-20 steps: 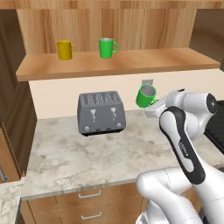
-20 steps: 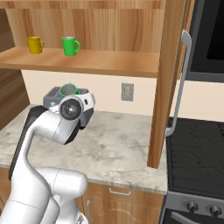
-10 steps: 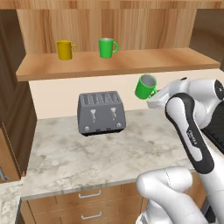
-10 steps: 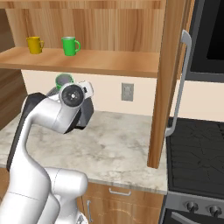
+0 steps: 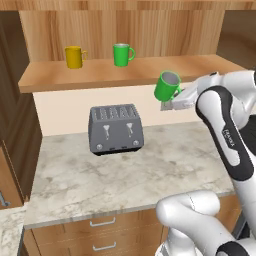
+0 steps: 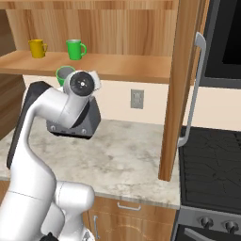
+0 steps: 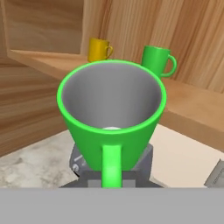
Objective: Pick the mug on the counter and place it in the cabinet with the handle facing the right, like the mugs already inside.
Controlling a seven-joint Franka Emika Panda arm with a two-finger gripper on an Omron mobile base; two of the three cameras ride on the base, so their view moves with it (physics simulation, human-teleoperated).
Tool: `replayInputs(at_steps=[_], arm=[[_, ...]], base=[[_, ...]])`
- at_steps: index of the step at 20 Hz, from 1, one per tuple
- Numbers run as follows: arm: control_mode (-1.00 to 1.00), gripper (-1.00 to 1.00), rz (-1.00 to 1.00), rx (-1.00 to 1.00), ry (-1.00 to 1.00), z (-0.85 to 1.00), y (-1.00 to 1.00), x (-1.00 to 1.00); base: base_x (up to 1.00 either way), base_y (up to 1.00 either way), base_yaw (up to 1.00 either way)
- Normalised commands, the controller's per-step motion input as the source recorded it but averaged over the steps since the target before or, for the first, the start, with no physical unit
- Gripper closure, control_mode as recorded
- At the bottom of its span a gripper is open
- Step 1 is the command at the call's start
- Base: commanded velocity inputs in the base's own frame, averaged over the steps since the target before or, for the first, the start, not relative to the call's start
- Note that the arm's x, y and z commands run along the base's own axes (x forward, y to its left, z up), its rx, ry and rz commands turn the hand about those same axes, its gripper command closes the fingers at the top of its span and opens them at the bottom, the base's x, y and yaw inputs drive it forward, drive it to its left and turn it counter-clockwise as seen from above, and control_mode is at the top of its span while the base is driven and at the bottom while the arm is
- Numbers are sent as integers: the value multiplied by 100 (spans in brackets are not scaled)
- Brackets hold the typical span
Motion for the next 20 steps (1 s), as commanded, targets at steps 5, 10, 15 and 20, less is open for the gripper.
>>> replayInputs(at_steps=[5,10,15,20], arm=[[-100,100,3,0,0,32,0,4],[-100,100,2,0,0,36,0,4],[-100,100,0,0,0,33,0,11],[-100,100,0,2,0,5,0,33]], base=[[0,0,0],[0,0,0],[0,0,0],[0,0,0]])
